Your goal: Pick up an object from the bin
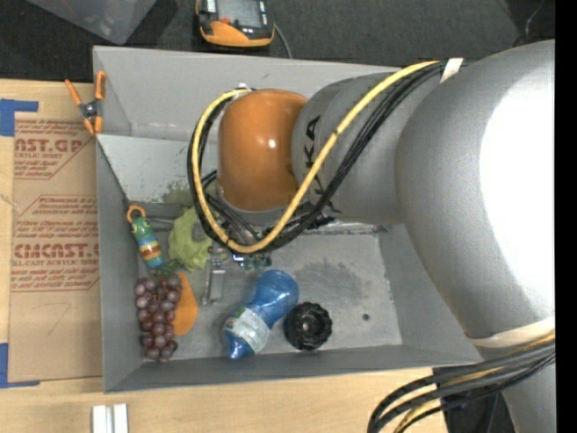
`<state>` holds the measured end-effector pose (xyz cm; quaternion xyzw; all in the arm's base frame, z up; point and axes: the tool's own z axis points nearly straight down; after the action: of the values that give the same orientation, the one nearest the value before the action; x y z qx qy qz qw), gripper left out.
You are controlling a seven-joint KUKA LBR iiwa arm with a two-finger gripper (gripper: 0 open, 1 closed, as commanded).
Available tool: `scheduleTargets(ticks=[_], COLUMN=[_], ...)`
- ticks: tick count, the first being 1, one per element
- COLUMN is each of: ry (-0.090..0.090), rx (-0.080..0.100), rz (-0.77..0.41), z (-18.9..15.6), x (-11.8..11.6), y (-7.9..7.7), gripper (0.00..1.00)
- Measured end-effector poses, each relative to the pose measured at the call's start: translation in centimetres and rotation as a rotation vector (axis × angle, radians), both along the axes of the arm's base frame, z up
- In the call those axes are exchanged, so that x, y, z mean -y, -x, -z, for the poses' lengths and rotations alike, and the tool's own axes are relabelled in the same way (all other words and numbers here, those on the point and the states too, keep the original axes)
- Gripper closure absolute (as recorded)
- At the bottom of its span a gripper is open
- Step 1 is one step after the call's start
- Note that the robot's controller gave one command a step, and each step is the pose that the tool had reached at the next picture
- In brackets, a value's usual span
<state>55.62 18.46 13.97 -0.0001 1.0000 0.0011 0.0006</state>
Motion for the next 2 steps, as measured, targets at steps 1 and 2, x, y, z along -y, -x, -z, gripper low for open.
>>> scheduleTargets(ticks=[1, 2], ry=[0.0, 0.001], rx=[0.0, 0.001], rz=[0.0, -0.204], z=[0.0, -7.5], x=[0.0, 1.1], y=[0.0, 0.4], gripper=[0.0, 0.0])
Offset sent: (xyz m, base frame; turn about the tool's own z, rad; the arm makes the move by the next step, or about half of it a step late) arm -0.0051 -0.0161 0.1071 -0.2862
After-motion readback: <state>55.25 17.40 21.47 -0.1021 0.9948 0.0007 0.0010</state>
